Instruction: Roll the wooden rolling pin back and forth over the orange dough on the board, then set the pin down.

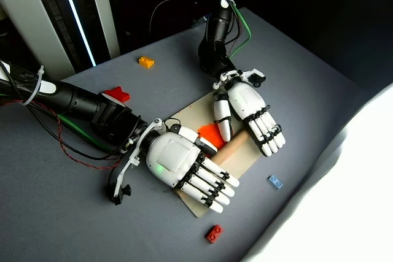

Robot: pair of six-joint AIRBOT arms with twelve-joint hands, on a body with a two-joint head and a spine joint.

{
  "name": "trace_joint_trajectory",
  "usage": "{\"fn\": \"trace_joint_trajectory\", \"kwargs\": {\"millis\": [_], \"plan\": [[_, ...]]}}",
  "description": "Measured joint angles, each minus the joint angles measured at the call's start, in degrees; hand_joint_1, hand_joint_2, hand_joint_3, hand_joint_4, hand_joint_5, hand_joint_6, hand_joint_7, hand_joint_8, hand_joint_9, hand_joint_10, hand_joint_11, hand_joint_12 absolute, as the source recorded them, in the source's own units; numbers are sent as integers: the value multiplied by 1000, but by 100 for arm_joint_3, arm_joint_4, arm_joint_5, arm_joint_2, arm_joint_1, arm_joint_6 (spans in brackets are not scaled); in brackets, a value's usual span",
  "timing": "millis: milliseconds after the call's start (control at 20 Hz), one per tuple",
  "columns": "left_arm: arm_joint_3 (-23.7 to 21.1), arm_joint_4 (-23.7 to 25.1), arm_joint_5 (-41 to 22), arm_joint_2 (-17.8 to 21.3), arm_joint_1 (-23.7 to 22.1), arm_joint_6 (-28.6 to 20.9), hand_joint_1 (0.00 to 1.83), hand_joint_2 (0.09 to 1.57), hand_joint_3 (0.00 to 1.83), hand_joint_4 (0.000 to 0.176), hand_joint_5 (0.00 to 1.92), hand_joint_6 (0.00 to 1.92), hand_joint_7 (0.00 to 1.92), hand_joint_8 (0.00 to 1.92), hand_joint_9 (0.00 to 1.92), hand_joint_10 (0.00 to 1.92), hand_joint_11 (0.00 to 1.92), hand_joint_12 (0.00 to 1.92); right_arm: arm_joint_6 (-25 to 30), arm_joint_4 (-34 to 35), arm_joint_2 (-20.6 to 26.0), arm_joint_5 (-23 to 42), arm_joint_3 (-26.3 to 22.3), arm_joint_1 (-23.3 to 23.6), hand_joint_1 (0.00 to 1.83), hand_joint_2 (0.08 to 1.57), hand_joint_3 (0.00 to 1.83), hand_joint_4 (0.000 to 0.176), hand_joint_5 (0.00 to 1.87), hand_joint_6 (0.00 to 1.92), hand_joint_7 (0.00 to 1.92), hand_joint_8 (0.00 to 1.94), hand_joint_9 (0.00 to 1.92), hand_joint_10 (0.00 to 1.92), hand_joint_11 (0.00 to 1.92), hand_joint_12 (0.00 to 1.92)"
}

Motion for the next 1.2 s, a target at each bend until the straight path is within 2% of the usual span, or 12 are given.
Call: {"fn": "trace_joint_trajectory", "kwargs": {"millis": [650, 750, 950, 1200], "plan": [[278, 46, 188, -116, -101, 22, 0, 1486, 10, 0, 0, 0, 0, 0, 0, 0, 0, 0, -48, 98, 2, 31, 17, 0, 0, 1529, 0, 0, 178, 3, 145, 2, 108, 2, 0, 338], [297, 42, 188, -144, -103, 31, 0, 1488, 11, 0, 0, 0, 0, 0, 0, 0, 0, 0, -48, 98, 2, 22, 17, 2, 0, 1528, 0, 0, 175, 7, 144, 4, 99, 4, 0, 288], [315, 46, 219, -144, -114, 33, 0, 1490, 11, 0, 0, 0, 0, 0, 0, 0, 0, 0, -48, 116, 2, 26, 17, 11, 0, 1535, 0, 0, 179, 4, 151, 1, 111, 5, 0, 355], [319, 44, 236, -144, -118, 35, 0, 1487, 8, 0, 0, 0, 0, 0, 0, 0, 0, 0, -50, 116, 2, 20, 17, 11, 0, 1530, 0, 0, 181, 1, 151, 0, 107, 1, 0, 321]]}}
